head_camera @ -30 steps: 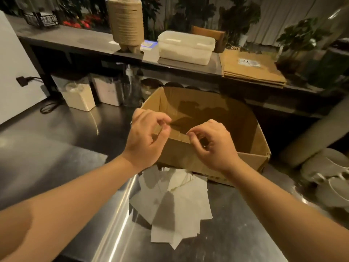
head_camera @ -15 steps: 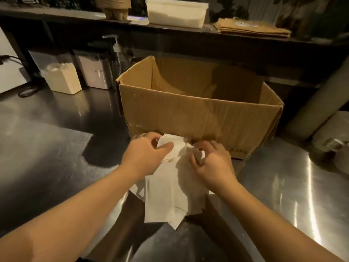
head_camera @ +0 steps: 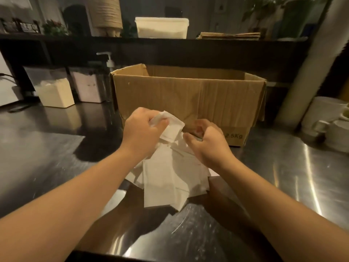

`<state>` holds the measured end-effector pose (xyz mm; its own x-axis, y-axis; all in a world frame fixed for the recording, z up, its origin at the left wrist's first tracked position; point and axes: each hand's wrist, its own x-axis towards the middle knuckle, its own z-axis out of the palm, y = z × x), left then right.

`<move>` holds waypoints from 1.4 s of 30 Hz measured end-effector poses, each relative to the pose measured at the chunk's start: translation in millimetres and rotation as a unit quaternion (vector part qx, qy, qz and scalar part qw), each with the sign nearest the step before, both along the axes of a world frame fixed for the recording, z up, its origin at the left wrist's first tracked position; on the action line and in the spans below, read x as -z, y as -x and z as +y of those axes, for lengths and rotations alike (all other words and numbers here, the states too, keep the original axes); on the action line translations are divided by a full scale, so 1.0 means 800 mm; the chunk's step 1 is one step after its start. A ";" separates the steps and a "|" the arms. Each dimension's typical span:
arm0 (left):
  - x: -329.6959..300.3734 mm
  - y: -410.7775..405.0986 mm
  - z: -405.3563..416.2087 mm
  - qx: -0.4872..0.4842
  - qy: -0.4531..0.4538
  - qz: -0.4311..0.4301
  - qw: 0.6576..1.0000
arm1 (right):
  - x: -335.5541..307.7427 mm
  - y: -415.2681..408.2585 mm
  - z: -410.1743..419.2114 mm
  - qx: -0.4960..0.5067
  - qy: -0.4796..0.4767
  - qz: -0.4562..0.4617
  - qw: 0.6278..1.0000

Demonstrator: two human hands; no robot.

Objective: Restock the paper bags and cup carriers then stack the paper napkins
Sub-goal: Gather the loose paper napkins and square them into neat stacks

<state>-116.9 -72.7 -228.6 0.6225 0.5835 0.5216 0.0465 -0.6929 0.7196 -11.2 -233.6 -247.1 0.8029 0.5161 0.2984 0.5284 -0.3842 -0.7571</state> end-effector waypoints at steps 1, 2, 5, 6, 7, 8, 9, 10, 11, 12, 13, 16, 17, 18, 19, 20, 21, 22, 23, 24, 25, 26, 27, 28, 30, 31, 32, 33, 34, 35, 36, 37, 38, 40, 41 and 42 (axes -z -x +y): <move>-0.004 0.004 -0.001 0.008 0.003 -0.016 1.000 | -0.003 0.004 -0.001 -0.010 -0.020 0.002 1.000; -0.007 0.008 -0.002 0.024 0.007 -0.027 0.999 | -0.005 0.007 -0.001 -0.023 -0.034 0.002 0.999; -0.020 0.014 -0.006 0.088 -0.008 -0.033 0.996 | -0.017 0.015 -0.005 -0.063 -0.051 -0.018 0.997; -0.024 0.013 -0.007 0.105 -0.013 -0.031 0.994 | -0.023 0.017 -0.006 -0.072 -0.056 -0.022 0.996; -0.028 0.011 -0.008 0.124 -0.004 -0.030 0.992 | -0.028 0.017 -0.008 -0.078 -0.060 -0.026 0.995; -0.032 0.009 -0.010 0.143 0.011 -0.032 0.989 | -0.032 0.014 -0.010 -0.082 -0.060 -0.029 0.994; -0.036 0.007 -0.013 0.162 0.031 -0.041 0.985 | -0.037 0.011 -0.012 -0.088 -0.060 -0.026 0.994; -0.038 0.003 -0.016 0.178 0.058 -0.054 0.981 | -0.041 0.010 -0.014 -0.100 -0.071 -0.013 0.992; -0.039 -0.001 -0.020 0.191 0.098 -0.072 0.974 | -0.045 0.009 -0.015 -0.113 -0.094 0.009 0.989; -0.040 -0.005 -0.026 0.201 0.153 -0.093 0.963 | -0.048 0.009 -0.016 -0.121 -0.125 0.040 0.984; -0.040 -0.010 -0.033 0.212 0.215 -0.107 0.947 | -0.051 0.008 -0.017 -0.128 -0.155 0.079 0.976; -0.033 -0.027 -0.048 0.297 0.386 -0.087 0.869 | -0.050 0.007 -0.015 -0.164 -0.223 0.220 0.936; -0.028 -0.031 -0.055 0.317 0.421 -0.068 0.848 | -0.047 0.006 -0.014 -0.178 -0.233 0.256 0.921; -0.024 -0.036 -0.059 0.320 0.452 -0.050 0.831 | -0.044 0.005 -0.013 -0.190 -0.235 0.278 0.912; -0.021 -0.039 -0.061 0.312 0.484 -0.037 0.817 | -0.040 0.003 -0.013 -0.191 -0.226 0.283 0.912; -0.018 -0.041 -0.062 0.303 0.515 -0.027 0.802 | -0.036 0.002 -0.012 -0.177 -0.206 0.269 0.924; -0.015 -0.043 -0.060 0.297 0.539 -0.026 0.788 | -0.031 0.000 -0.012 -0.146 -0.180 0.236 0.944; -0.013 -0.044 -0.056 0.296 0.556 -0.028 0.776 | -0.026 -0.001 -0.012 -0.105 -0.152 0.188 0.965; -0.013 -0.044 -0.052 0.297 0.570 -0.031 0.765 | -0.022 -0.002 -0.013 -0.063 -0.133 0.133 0.980; -0.012 -0.043 -0.049 0.296 0.587 -0.033 0.753 | -0.017 -0.004 -0.014 -0.034 -0.124 0.082 0.988; -0.011 -0.042 -0.046 0.297 0.600 -0.030 0.742 | -0.014 -0.005 -0.016 -0.020 -0.127 0.043 0.991; -0.009 -0.040 -0.047 0.296 0.608 -0.024 0.736 | -0.012 -0.005 -0.018 -0.017 -0.135 0.020 0.990; -0.006 -0.040 -0.048 0.297 0.614 -0.020 0.731 | -0.010 -0.005 -0.019 -0.017 -0.146 0.014 0.989; -0.003 -0.039 -0.047 0.298 0.616 -0.017 0.729 | -0.010 -0.006 -0.021 -0.014 -0.157 0.025 0.987; 0.002 -0.041 -0.048 0.301 0.607 -0.008 0.735 | -0.014 -0.007 -0.023 -0.007 -0.175 0.080 0.981; 0.003 -0.041 -0.047 0.305 0.599 -0.002 0.740 | -0.018 -0.007 -0.024 -0.010 -0.183 0.111 0.977; 0.002 -0.041 -0.048 0.313 0.590 0.005 0.745 | -0.021 -0.007 -0.025 -0.015 -0.192 0.139 0.971; 0.001 -0.040 -0.050 0.322 0.583 0.012 0.746 | -0.023 -0.007 -0.026 -0.019 -0.200 0.160 0.966; 0.000 -0.039 -0.051 0.332 0.576 0.022 0.747 | -0.024 -0.008 -0.028 -0.021 -0.204 0.176 0.963; 0.000 -0.038 -0.053 0.341 0.571 0.030 0.747 | -0.024 -0.009 -0.030 -0.026 -0.206 0.192 0.959; 0.000 -0.036 -0.054 0.351 0.568 0.036 0.743 | -0.025 -0.009 -0.033 -0.037 -0.210 0.210 0.954; 0.000 -0.034 -0.055 0.368 0.571 0.039 0.733 | -0.026 -0.008 -0.035 -0.055 -0.218 0.231 0.947; 0.000 -0.032 -0.056 0.388 0.574 0.042 0.720 | -0.027 -0.007 -0.037 -0.074 -0.225 0.251 0.939; 0.000 -0.030 -0.056 0.408 0.581 0.059 0.702 | -0.031 -0.004 -0.038 -0.103 -0.218 0.280 0.929; -0.001 -0.029 -0.056 0.412 0.583 0.068 0.697 | -0.030 -0.003 -0.037 -0.109 -0.206 0.284 0.930; -0.004 -0.028 -0.058 0.419 0.584 0.080 0.691 | -0.029 -0.003 -0.035 -0.108 -0.192 0.278 0.935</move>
<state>-94.5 -119.3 -225.7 0.9921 -0.0507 -0.1148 0.1243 0.5243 0.8424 -8.9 -261.6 -224.1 0.7780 0.6251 0.0629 0.0463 0.0427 -0.9980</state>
